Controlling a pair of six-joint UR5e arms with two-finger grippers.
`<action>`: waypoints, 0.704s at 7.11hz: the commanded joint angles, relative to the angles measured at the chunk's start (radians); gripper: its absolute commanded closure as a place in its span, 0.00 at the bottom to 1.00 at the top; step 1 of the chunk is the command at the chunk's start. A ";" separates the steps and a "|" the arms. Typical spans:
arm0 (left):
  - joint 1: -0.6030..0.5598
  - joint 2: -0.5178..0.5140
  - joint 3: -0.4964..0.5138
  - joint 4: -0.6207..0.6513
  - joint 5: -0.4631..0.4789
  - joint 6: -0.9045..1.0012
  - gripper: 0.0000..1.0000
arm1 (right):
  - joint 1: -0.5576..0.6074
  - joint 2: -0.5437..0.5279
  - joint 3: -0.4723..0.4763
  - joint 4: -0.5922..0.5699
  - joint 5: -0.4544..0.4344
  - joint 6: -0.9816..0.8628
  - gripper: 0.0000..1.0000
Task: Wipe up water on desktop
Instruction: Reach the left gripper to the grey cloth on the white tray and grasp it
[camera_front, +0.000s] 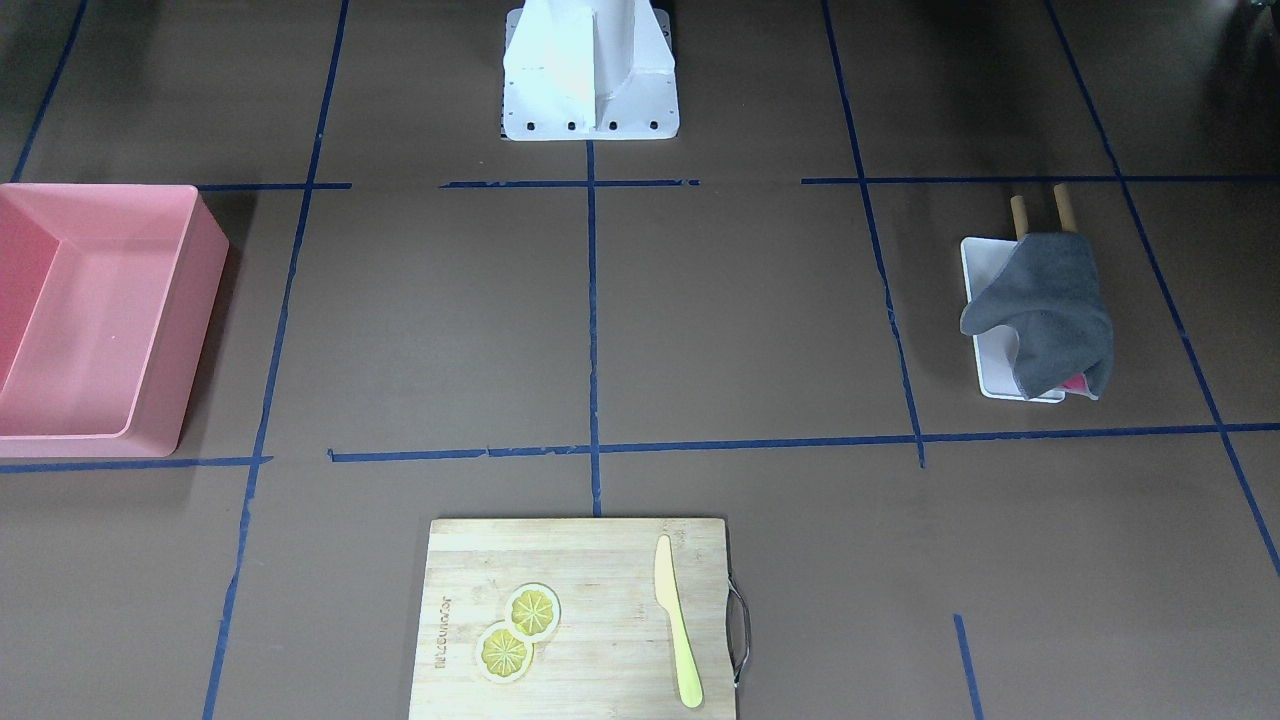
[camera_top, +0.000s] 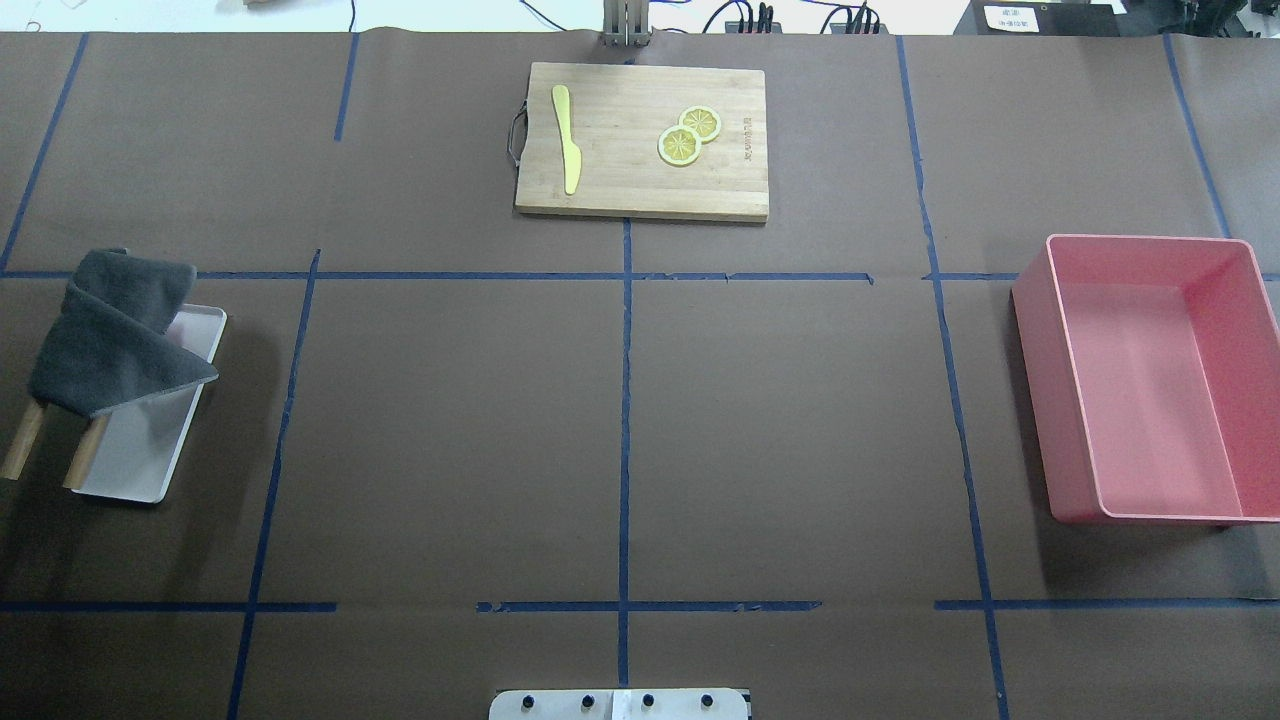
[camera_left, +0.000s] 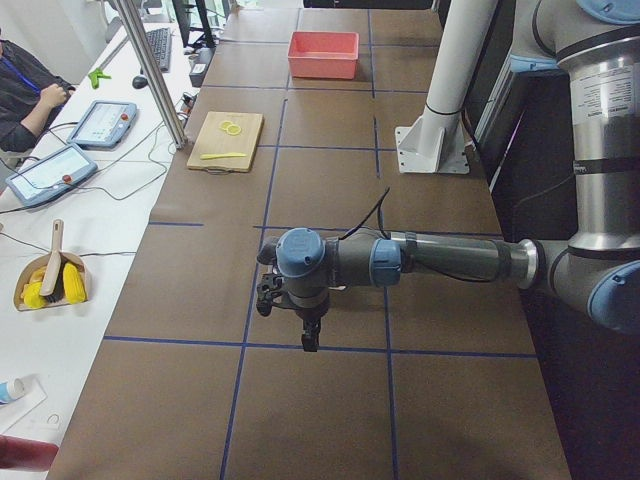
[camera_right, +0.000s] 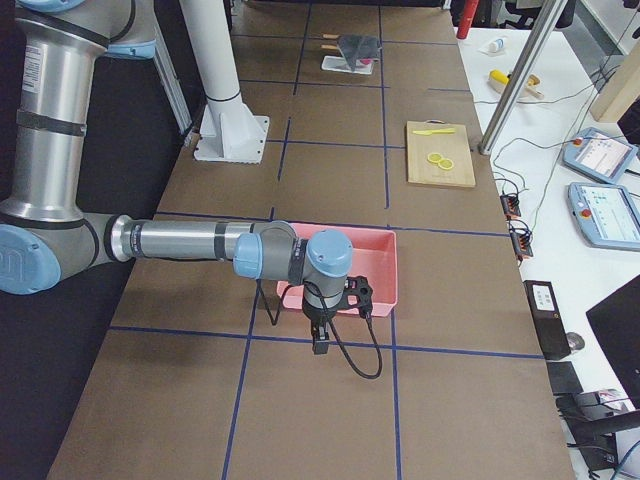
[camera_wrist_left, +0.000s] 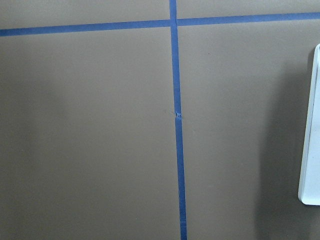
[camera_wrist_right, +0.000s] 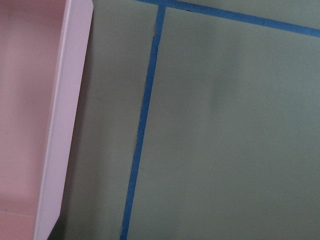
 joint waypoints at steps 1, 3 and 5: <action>0.000 -0.003 -0.005 -0.001 -0.002 0.001 0.00 | 0.001 -0.001 0.005 -0.002 -0.007 -0.010 0.00; 0.000 -0.011 0.000 -0.001 0.002 -0.002 0.00 | 0.000 0.007 0.005 0.000 -0.002 -0.002 0.00; 0.002 -0.062 0.018 -0.015 -0.003 -0.008 0.00 | 0.000 0.008 0.012 0.051 0.004 -0.001 0.00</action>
